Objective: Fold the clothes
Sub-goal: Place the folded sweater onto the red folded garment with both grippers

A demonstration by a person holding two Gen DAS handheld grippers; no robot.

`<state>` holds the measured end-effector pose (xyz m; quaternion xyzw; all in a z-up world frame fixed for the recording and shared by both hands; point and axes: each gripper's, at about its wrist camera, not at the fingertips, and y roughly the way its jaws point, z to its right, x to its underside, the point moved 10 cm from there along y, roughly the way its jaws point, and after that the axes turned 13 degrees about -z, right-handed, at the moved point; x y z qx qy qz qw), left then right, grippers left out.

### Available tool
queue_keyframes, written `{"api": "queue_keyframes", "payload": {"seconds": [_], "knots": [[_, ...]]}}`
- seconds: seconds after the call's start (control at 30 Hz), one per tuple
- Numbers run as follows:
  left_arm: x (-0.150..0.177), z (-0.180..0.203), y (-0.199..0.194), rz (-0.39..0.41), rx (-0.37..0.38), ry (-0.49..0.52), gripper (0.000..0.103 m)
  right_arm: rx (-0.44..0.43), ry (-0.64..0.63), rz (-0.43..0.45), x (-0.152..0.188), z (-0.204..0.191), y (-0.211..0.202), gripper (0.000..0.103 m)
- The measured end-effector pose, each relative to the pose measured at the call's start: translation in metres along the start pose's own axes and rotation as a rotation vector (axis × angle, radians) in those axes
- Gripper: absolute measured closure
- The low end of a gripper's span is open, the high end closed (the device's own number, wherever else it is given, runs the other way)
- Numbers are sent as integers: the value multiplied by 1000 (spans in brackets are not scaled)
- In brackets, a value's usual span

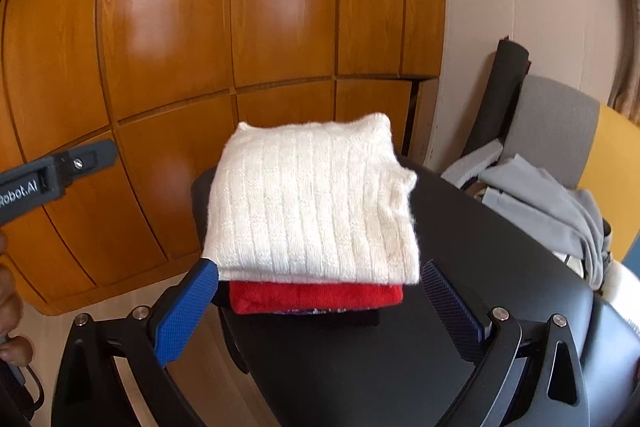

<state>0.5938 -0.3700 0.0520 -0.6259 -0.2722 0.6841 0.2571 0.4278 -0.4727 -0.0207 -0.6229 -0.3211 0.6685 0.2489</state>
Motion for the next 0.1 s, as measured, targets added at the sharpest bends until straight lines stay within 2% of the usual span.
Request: {"api": "queue_keyframes", "payload": {"seconds": [0.1], "knots": [[1,2,0,5,-36,14,54,1,16,-13,3,2,4,0]]}}
